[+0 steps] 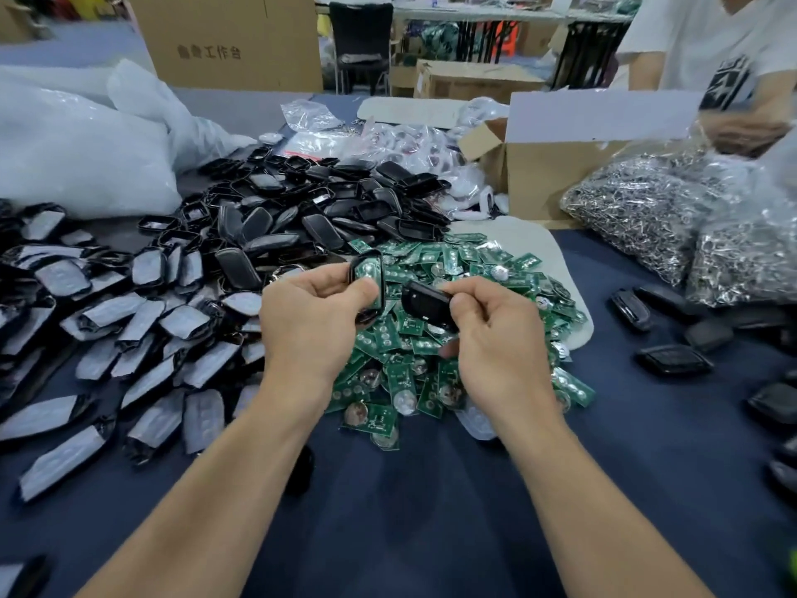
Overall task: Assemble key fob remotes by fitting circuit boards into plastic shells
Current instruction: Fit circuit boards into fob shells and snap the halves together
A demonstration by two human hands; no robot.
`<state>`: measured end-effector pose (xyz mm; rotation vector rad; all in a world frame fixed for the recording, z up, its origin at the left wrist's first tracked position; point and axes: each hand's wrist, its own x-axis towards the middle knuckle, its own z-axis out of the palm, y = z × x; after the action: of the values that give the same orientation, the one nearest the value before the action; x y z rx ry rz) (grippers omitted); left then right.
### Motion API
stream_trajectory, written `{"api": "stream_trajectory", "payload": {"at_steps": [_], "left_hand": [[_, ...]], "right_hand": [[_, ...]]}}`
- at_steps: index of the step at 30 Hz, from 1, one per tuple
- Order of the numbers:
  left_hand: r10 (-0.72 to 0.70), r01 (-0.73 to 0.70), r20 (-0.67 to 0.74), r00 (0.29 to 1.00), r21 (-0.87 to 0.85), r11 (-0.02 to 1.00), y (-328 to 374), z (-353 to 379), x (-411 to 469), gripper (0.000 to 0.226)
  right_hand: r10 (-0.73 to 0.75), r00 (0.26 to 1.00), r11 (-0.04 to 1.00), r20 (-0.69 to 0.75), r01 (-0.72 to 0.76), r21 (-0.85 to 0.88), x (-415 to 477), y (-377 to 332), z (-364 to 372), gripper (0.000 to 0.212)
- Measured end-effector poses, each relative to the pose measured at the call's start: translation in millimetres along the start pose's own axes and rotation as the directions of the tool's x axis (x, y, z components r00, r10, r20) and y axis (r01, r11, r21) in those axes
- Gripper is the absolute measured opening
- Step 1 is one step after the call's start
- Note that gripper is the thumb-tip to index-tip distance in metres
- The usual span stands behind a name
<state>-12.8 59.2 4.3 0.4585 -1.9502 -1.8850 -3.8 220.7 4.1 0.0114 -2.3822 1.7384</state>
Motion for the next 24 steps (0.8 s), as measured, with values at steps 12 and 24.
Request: {"api": "stream_trajectory", "payload": {"at_steps": [12, 24], "left_hand": [[-0.096, 0.137, 0.253, 0.963, -0.150, 0.979, -2, 23, -16, 0.017], [-0.147, 0.184, 0.186, 0.972, -0.205, 0.961, -1, 18, -5, 0.039]], "right_hand": [[0.136, 0.989, 0.963, 0.062, -0.147, 0.227, 8, 6, 0, 0.035], [0.041, 0.999, 0.995, -0.027, -0.043, -0.085, 0, 0, 4, 0.012]]}}
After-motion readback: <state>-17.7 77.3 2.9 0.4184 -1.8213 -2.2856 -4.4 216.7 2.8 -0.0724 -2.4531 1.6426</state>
